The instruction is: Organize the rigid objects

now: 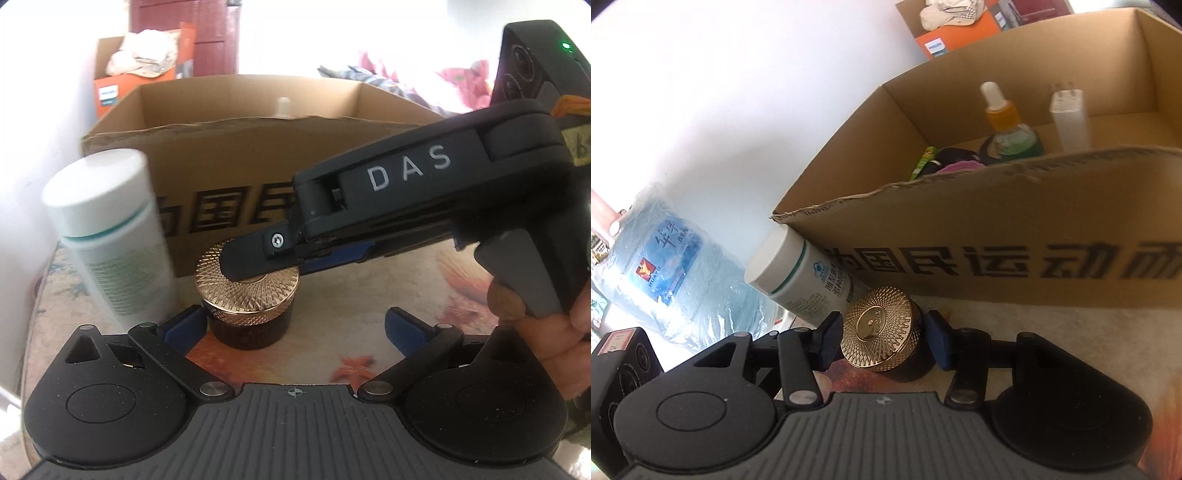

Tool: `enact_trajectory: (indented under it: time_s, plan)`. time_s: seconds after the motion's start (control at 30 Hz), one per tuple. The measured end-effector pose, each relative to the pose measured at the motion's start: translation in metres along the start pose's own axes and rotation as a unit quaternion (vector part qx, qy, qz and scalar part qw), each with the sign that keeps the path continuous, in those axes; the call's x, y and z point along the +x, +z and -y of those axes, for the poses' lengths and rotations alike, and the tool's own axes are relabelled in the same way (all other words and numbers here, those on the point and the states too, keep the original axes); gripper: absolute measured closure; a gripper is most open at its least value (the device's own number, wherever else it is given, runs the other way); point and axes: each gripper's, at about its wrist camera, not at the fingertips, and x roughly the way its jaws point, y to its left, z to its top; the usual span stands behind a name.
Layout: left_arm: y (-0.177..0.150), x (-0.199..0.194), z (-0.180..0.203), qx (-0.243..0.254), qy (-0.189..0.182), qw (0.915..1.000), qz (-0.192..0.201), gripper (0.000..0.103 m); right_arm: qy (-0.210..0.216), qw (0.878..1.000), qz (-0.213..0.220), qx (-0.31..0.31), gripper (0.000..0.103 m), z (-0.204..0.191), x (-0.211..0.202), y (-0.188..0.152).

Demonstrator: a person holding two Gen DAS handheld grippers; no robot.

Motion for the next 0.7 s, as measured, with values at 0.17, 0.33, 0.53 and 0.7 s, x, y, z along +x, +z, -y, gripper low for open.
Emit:
enact_trajectory:
  time_s: [0.17, 0.33, 0.53, 0.7]
  plan:
    - [-0.003, 0.003, 0.029, 0.037, -0.027, 0.9989, -0.004, 0.000, -0.020, 0.999, 0.018, 0.021, 0.050, 0.015, -0.027, -0.009]
    - [-0.002, 0.007, 0.058, 0.064, -0.067, 0.9956, -0.011, 0.000, -0.043, 0.997, 0.046, 0.054, 0.050, 0.034, -0.062, -0.026]
    - [-0.002, 0.013, 0.078, 0.095, -0.084, 0.9918, -0.017, 0.000, -0.060, 0.991, 0.082, 0.092, 0.045, 0.056, -0.096, -0.043]
    - [0.000, 0.026, 0.074, 0.082, -0.085, 0.9925, -0.033, 0.000, -0.062, 0.987, 0.089, 0.121, 0.039, 0.069, -0.101, -0.052]
